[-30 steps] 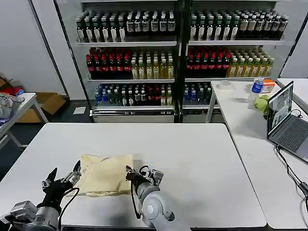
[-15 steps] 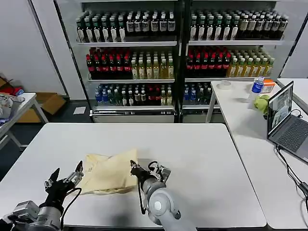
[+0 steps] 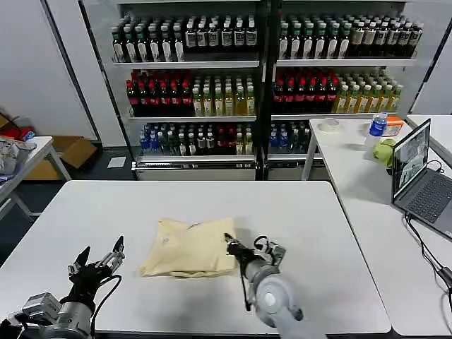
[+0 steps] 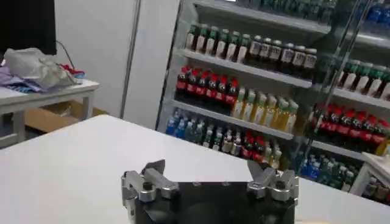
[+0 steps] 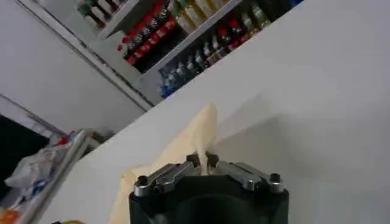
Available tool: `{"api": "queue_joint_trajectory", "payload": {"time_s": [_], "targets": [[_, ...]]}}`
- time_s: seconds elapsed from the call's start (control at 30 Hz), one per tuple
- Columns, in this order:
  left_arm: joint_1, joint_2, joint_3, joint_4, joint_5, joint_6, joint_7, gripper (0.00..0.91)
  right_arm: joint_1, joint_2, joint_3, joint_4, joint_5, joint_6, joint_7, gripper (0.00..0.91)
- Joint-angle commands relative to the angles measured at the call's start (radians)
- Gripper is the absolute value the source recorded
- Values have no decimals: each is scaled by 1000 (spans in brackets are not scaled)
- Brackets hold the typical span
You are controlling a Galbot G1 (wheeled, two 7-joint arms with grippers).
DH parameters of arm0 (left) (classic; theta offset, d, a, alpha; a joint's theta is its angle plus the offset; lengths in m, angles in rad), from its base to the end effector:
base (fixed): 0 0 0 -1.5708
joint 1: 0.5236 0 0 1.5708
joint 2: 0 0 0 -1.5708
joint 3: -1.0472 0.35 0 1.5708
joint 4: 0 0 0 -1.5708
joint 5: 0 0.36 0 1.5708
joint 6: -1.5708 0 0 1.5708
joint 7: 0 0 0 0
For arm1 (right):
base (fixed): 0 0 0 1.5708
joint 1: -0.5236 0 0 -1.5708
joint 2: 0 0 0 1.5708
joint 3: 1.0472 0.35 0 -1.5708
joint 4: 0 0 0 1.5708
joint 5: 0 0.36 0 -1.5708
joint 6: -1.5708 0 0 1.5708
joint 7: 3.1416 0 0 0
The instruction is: Fold and organize the clothes.
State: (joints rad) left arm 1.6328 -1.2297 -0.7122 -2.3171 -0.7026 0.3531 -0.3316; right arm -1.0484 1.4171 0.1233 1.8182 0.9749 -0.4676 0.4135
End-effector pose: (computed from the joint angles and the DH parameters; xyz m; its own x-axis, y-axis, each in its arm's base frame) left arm 0.1705 0.0820 -0.2126 -0.9610 -0.1161 0.2509 -0.1759 0.9570 -0.2307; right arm 0.3211 0.0943 -0.2800 -0.8114 -0.4110 0.4157 -0.0857 0.7871 0.6109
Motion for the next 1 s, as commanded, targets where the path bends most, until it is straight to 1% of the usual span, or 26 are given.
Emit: {"api": "queue_joint_trajectory", "payload": {"time_s": [0.03,0.2,0.23,0.27,0.3,0.33,0.37,0.43,0.53,0.57,0.6,0.67,0.73,0.8,0.9,1.0], "targets": [[-2,1,3,4,-1,0,1,907,-3,-158,77,16,11,-10,-16,0],[-11,2,9,14,-1,1,1,907,6,-162,90,11,-10,-23,-27,0],[-12,2,10,15,-1,1,1,907,7,-162,89,11,-23,-24,-30,806],[-13,2,11,16,-1,1,1,907,7,-162,87,13,-48,-24,-36,907],[-14,2,13,18,-1,1,1,907,6,-162,84,16,-88,-17,-53,907],[-15,3,13,19,-1,1,2,907,6,-163,83,16,-97,-16,-55,907],[-17,3,14,22,-1,1,2,907,2,-167,75,20,-191,5,-80,907],[-21,5,15,25,-1,1,3,907,-4,-176,67,26,-267,25,-105,907],[-25,12,14,28,-1,0,4,907,-23,-195,49,30,-516,91,-146,907],[-25,14,14,30,-1,0,4,907,-27,-200,46,30,-572,108,-148,907],[-26,16,14,31,-1,0,4,907,-36,-205,45,33,-664,126,-147,907],[-28,19,15,33,-1,0,5,907,-55,-208,52,36,-749,158,-137,907],[-29,21,17,34,0,-1,7,907,-88,-212,73,53,-827,218,-129,907],[-29,25,17,34,3,-2,13,907,-123,-219,94,87,-874,257,-123,907],[-27,34,17,33,9,-4,32,907,-189,-227,130,170,-869,301,-120,907],[-21,48,18,28,20,-4,77,907,-295,-230,189,254,-871,371,-128,907]]}}
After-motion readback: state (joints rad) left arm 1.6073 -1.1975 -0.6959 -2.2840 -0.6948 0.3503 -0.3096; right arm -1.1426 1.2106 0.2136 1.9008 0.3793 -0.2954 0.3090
